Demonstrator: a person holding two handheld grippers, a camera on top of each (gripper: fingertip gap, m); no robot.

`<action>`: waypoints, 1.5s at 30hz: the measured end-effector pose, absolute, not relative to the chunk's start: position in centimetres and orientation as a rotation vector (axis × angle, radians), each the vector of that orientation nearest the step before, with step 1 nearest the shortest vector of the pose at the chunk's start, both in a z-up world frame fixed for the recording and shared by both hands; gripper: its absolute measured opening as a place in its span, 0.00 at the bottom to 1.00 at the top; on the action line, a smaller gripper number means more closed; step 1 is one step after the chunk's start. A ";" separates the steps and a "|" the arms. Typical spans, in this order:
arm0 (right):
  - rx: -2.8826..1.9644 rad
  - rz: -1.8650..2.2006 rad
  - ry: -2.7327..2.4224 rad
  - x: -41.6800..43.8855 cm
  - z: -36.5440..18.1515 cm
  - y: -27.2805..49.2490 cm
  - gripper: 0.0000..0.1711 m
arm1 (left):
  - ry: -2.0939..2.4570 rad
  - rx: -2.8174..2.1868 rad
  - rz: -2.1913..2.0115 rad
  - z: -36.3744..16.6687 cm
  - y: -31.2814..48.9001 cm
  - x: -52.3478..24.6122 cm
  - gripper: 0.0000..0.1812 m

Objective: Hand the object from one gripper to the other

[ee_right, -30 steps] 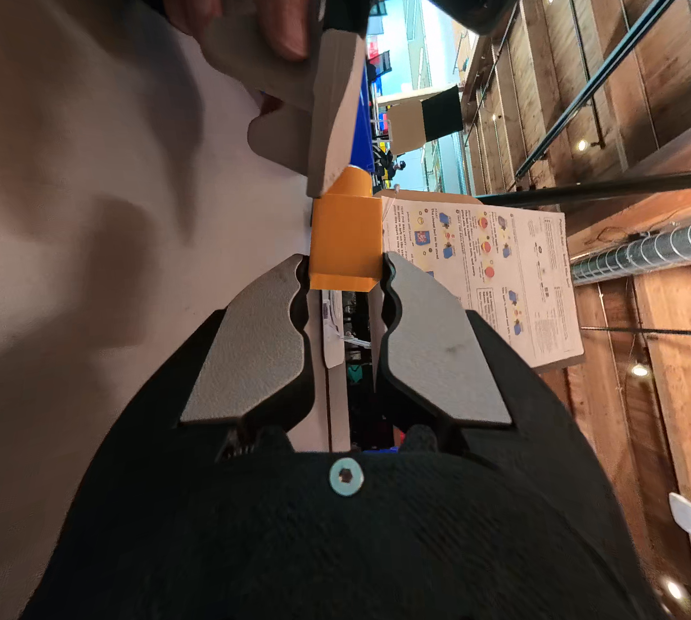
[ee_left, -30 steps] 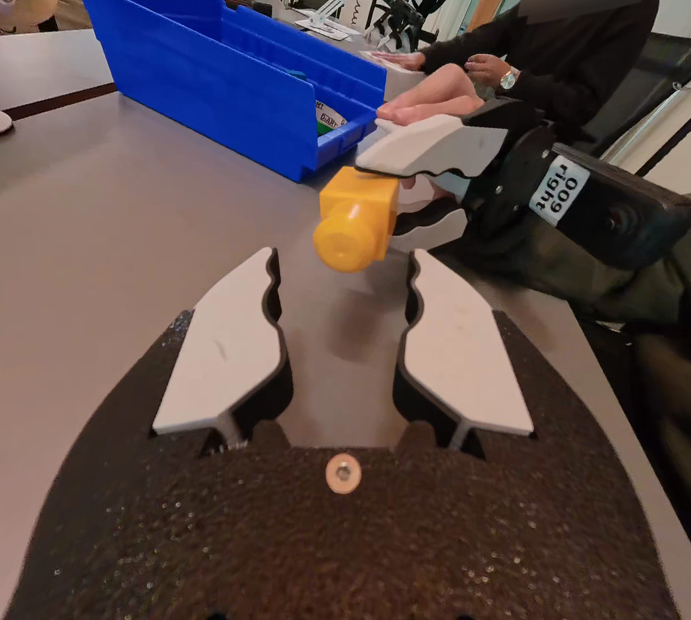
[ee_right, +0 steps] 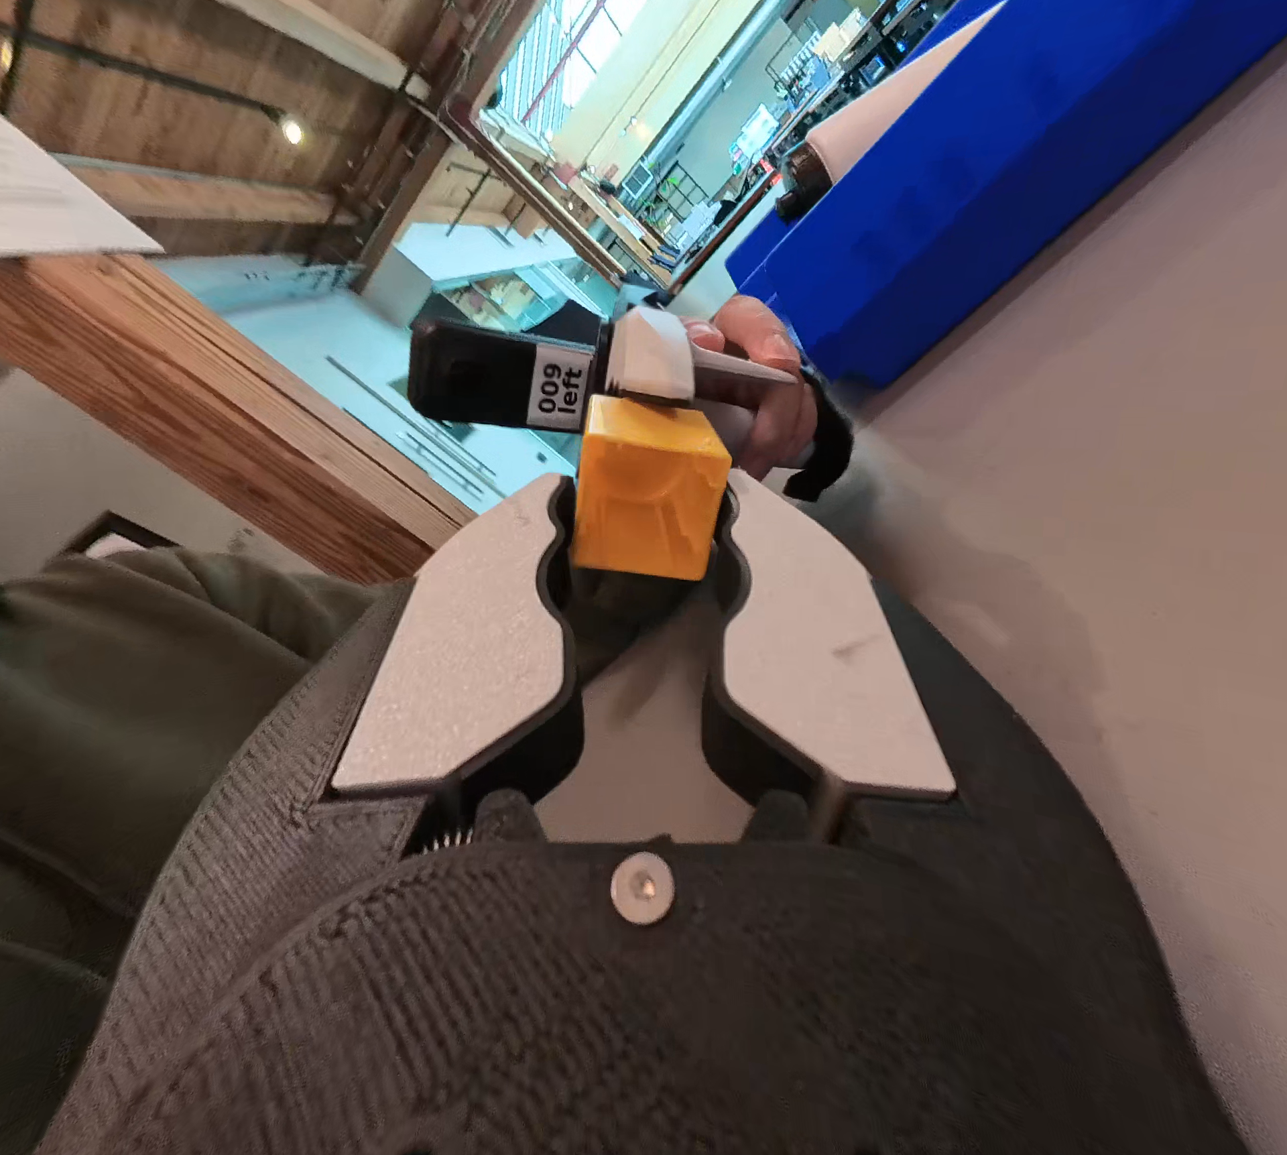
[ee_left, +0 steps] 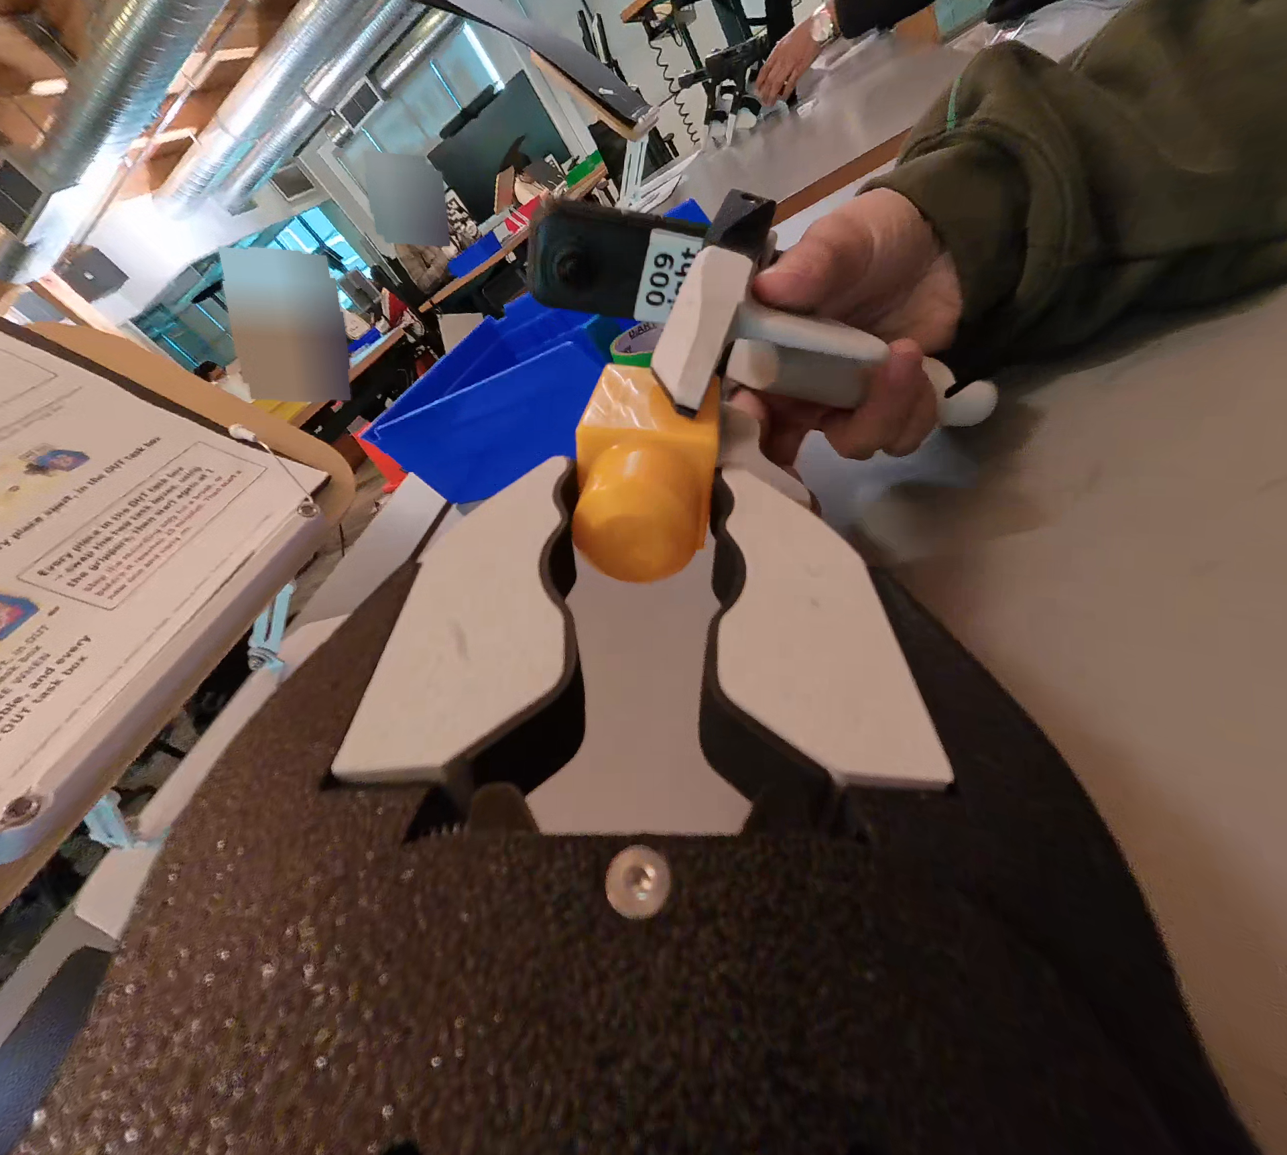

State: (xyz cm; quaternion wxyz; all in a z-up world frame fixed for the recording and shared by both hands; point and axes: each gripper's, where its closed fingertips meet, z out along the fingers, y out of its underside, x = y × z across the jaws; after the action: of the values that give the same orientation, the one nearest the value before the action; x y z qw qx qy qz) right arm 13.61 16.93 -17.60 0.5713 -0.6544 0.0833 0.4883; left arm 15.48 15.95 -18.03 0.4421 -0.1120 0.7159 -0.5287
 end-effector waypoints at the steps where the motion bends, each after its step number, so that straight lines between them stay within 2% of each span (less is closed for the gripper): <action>1: -1.539 1.102 0.161 13.7 -17.5 16.8 0.22 | 1.788 -0.307 -1.324 -18.1 15.9 15.5 0.20; 2: -1.539 1.035 0.127 13.9 -17.3 16.8 0.22 | 1.798 -0.353 -1.357 -18.2 15.9 15.6 0.22; 7: -1.505 0.448 -0.168 15.7 -15.7 16.0 0.22 | 1.784 -0.798 -1.877 -17.1 16.6 15.4 0.44; 10: -1.482 0.073 -0.410 15.6 -15.7 15.6 0.22 | 1.773 -1.083 -2.262 -16.6 16.4 15.2 0.41; 11: -1.488 -0.046 -0.486 15.5 -16.1 15.7 0.22 | 1.780 -1.151 -2.368 -16.6 16.2 14.9 0.36; 15: -1.458 -0.401 -0.762 14.5 -17.4 16.0 0.22 | 1.883 -1.312 -2.615 -17.4 14.4 13.9 0.35; 20: -1.432 -0.482 -0.873 13.2 -18.1 16.2 0.22 | 1.902 -1.413 -2.791 -17.8 13.6 13.4 0.22; 22: -1.456 -0.507 -0.866 13.7 -18.3 16.4 0.22 | 1.910 -1.393 -2.755 -18.0 13.7 13.5 0.21; 24: -1.517 -0.477 -0.802 14.4 -18.9 16.5 0.22 | 1.929 -1.323 -2.615 -18.6 13.8 13.9 0.20; 25: -1.552 -0.411 -0.747 14.5 -19.1 16.6 0.25 | 1.946 -1.265 -2.547 -18.7 13.9 14.0 0.20; 29: -1.630 0.142 -0.314 15.1 -18.1 16.8 0.56 | 1.806 -0.909 -2.267 -17.1 15.6 14.6 0.20; 30: -1.629 0.326 -0.198 15.1 -17.8 16.8 0.59 | 1.767 -0.794 -2.171 -16.6 15.9 14.6 0.20; 34: -1.480 1.060 0.193 14.9 -16.7 16.4 0.50 | 1.728 -0.458 -1.749 -16.1 16.3 14.7 0.20; 36: -1.393 1.292 0.257 14.3 -16.2 16.0 0.41 | 1.746 -0.365 -1.617 -16.6 15.8 14.7 0.20; 37: -1.385 1.341 0.259 14.0 -16.2 15.9 0.36 | 1.763 -0.326 -1.563 -16.9 15.5 14.7 0.20; 40: -1.463 1.303 0.230 13.2 -17.0 16.2 0.35 | 1.798 -0.270 -1.422 -17.8 15.1 15.1 0.20; 42: -1.503 1.228 0.202 13.3 -17.5 16.5 0.22 | 1.806 -0.262 -1.384 -18.1 15.1 15.3 0.20; 45: -1.525 1.205 0.194 13.6 -17.6 16.5 0.22 | 1.816 -0.294 -1.377 -18.4 15.1 15.5 0.21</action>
State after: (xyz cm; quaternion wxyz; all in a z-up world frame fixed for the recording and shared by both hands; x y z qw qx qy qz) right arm 13.56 16.50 -17.64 0.5598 -0.6468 0.0823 0.5113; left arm 15.51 15.13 -18.38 0.4097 -0.1167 0.7209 -0.5467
